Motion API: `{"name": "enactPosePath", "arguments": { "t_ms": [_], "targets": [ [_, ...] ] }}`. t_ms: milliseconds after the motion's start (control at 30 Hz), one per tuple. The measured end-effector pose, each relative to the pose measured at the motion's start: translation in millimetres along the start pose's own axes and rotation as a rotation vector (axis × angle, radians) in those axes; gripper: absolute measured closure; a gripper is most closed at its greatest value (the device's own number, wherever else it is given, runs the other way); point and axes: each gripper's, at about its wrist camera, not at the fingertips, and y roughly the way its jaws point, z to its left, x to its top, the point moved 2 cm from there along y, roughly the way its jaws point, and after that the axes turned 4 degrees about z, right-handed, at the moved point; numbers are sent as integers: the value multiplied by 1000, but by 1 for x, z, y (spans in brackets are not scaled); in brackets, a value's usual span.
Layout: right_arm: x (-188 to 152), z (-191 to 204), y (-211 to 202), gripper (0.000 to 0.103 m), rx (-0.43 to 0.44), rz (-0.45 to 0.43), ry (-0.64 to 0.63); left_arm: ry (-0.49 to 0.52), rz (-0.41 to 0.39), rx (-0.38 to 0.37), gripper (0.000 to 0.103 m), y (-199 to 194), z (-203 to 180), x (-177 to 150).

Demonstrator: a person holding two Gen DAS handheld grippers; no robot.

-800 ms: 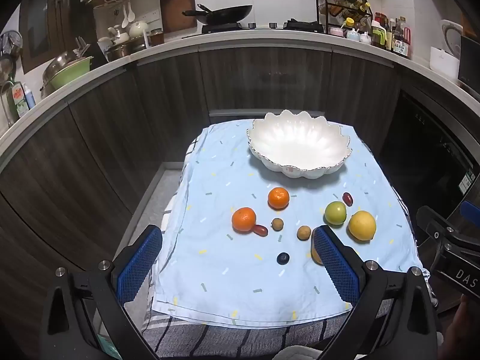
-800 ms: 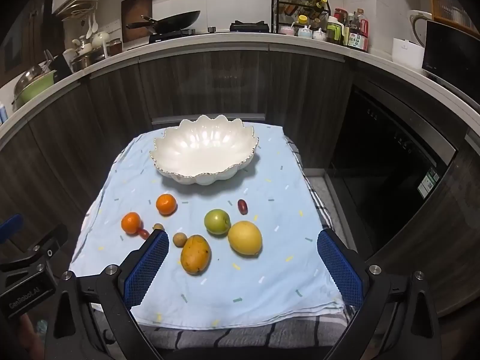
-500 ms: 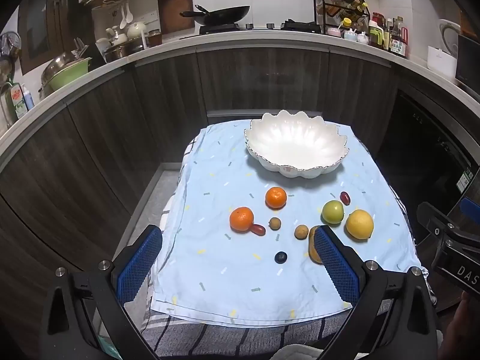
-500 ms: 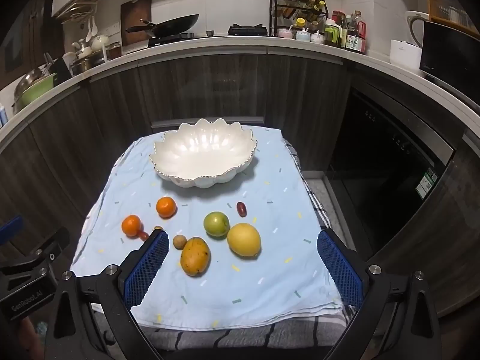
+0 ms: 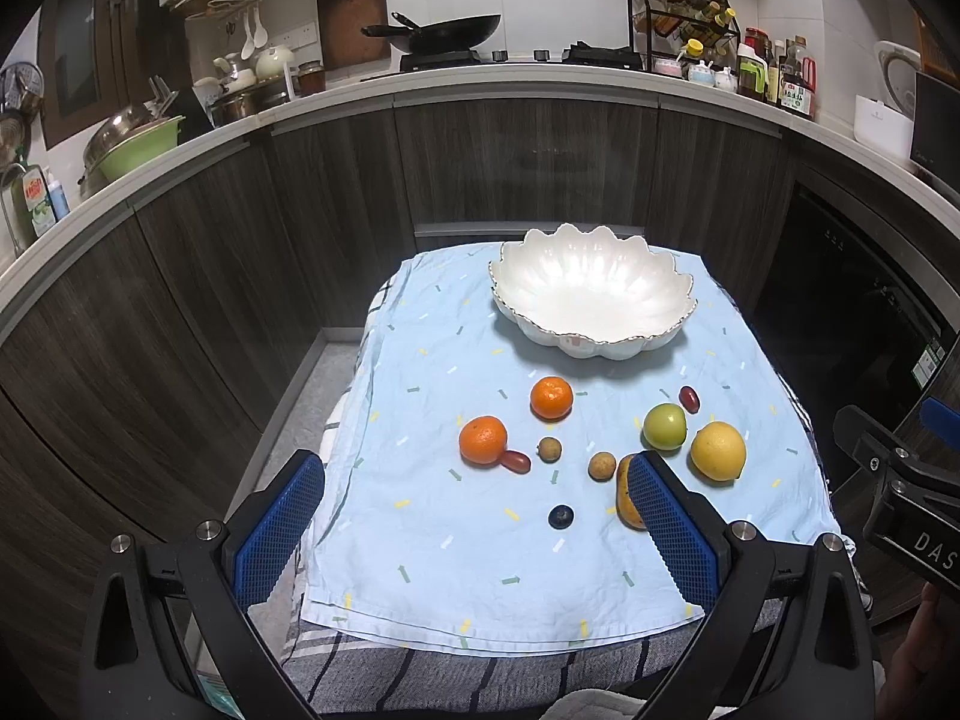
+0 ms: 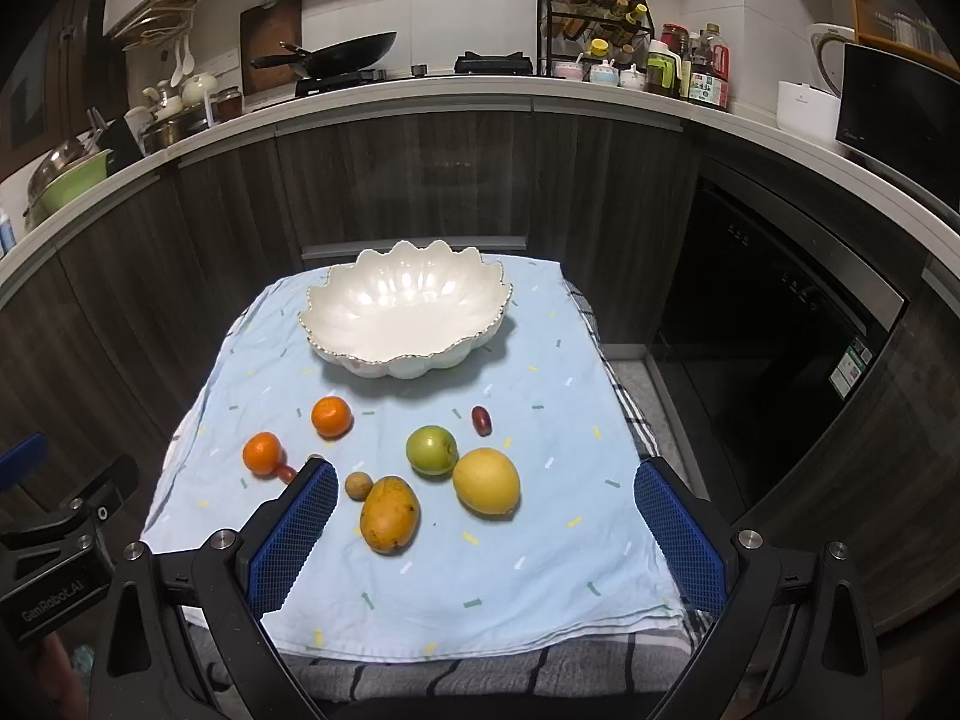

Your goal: Organize fruits

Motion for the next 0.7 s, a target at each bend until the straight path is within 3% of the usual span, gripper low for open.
{"name": "enactPosePath", "arguments": {
  "t_ms": [700],
  "targets": [
    [0,-2,0,2,-2,-6,3,3,-1,3,0,0,-2,0]
  ]
}}
